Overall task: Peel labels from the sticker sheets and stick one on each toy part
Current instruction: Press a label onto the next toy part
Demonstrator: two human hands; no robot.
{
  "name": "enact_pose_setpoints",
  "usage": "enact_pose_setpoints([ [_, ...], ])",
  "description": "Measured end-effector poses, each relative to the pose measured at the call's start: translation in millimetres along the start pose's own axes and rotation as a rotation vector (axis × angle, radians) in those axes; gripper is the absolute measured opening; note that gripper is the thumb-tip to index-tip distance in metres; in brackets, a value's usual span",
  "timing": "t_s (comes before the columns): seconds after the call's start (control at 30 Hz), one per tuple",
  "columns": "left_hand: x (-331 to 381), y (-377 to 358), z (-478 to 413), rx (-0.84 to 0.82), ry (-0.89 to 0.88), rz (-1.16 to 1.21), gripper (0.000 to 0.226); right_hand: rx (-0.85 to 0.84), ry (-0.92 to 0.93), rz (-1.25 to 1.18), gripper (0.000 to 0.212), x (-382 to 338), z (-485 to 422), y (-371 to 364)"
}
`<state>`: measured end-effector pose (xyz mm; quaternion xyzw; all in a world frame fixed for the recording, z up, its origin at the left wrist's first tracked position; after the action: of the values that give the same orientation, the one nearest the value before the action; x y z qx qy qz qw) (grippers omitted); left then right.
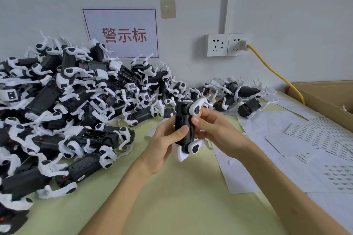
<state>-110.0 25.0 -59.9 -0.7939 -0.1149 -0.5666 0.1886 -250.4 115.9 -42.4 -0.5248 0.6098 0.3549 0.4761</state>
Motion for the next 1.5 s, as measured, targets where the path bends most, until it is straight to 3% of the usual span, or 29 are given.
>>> enact_pose_setpoints([
  [0.07,0,0,0,0.007,0.014,-0.003,0.032,-0.021,-0.003,-0.008,0.059,3,-1,2],
  [0.2,-4,1,0,0.018,0.052,0.045,0.026,-0.004,-0.032,-0.025,0.021,6,-4,8],
  [0.3,-7,1,-1,0.046,0.075,0.087,0.042,0.021,-0.039,-0.046,0.022,6,-5,10],
  [0.43,-7,-1,0,0.079,0.093,0.066,0.032,-0.018,-0.022,-0.033,0.023,7,-3,7],
  [0.57,0,-8,4,0.061,0.095,0.043,0.029,0.038,0.018,0.009,0.055,9,-4,5],
  [0.73,1,-10,4,0.065,0.092,0.062,0.029,0.013,-0.002,-0.007,0.051,10,-6,7],
  [0.87,-2,-7,2,0.065,0.111,0.087,0.029,0.001,-0.022,-0.034,0.029,13,-6,9],
  [1.0,-5,-7,0,0.101,0.138,0.117,0.03,-0.03,-0.015,-0.012,0.022,13,-5,9],
  [1.13,-5,-7,-3,0.119,0.185,0.262,0.032,-0.067,0.052,0.032,0.023,4,-6,12],
  [1.23,-8,-1,-4,0.174,0.221,0.373,0.046,-0.022,0.133,-0.052,0.008,-8,-3,20],
  [1.33,-6,5,-3,0.126,0.241,0.326,0.052,0.182,0.224,-0.134,0.017,-13,-4,39],
  [1.4,-4,7,-2,0.03,0.306,0.223,0.06,0.283,0.215,-0.054,0.021,-13,-5,46],
  [1.43,-4,7,-1,-0.018,0.357,0.171,0.063,0.268,0.176,0.008,0.029,-11,-5,47],
  [1.5,-4,5,1,-0.09,0.455,0.104,0.057,0.072,0.074,0.115,0.045,-6,-4,44],
])
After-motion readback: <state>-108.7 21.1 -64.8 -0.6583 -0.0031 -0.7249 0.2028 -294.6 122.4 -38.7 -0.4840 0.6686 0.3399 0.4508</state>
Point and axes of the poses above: each hand's wrist, its own z-axis away from the middle knuckle, its own y-axis out of the back of the hand, x = y × z, the point moved 2 cm from there along -z, towards the middle knuckle, and after that the axes turned 2 degrees about -z, right-handed, at the moved point
